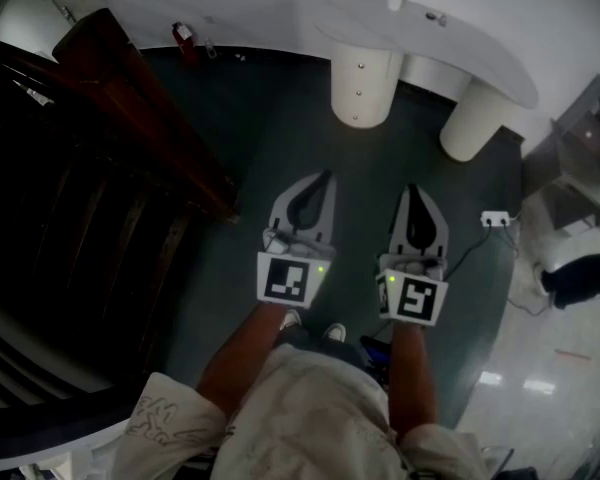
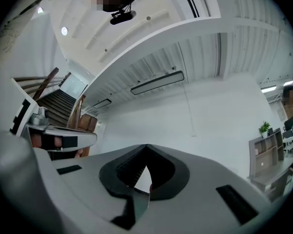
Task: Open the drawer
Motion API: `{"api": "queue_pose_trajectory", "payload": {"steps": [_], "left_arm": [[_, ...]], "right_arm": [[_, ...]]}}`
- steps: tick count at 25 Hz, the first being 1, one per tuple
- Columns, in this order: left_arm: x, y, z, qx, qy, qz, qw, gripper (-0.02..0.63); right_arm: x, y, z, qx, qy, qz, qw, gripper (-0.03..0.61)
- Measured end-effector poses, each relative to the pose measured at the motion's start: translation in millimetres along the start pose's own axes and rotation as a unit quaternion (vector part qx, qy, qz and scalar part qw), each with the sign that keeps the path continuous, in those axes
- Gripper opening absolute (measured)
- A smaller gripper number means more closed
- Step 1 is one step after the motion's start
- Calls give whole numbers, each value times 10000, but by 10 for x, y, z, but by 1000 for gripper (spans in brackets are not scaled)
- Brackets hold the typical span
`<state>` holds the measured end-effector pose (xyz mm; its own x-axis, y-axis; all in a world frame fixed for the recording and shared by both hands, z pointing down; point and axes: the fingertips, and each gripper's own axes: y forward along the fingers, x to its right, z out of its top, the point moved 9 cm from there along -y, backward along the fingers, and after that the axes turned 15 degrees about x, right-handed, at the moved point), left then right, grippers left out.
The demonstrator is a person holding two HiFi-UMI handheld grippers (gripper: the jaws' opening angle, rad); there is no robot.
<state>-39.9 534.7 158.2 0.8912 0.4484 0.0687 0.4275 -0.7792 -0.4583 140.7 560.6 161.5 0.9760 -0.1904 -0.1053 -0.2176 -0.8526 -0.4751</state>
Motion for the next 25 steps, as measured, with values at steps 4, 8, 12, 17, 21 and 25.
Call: {"api": "queue_pose_trajectory", "payload": {"steps": [4, 8, 12, 17, 21, 25], "left_arm": [[48, 36, -59, -40, 2, 52, 10000, 2], [-3, 159, -150, -62, -23, 82, 9999, 2], [-205, 337, -328, -64, -75, 64, 9999, 2], [-561, 671, -567, -11, -127, 19, 9999, 2], [-954, 940, -720, 58, -231, 15, 9997, 2], [-1259, 1203, -846, 39, -302, -27, 9995, 2]], "right_arm": [[59, 17, -77, -67, 43, 40, 10000, -2], [112, 121, -184, -159, 31, 34, 9999, -2], [99, 338, -376, -233, -75, 14, 9997, -2], [35, 792, -627, -285, -153, -3, 9995, -2], [-98, 1242, -851, -298, -203, -47, 9993, -2], [-191, 1637, -1016, -371, -235, -49, 9990, -2]]}}
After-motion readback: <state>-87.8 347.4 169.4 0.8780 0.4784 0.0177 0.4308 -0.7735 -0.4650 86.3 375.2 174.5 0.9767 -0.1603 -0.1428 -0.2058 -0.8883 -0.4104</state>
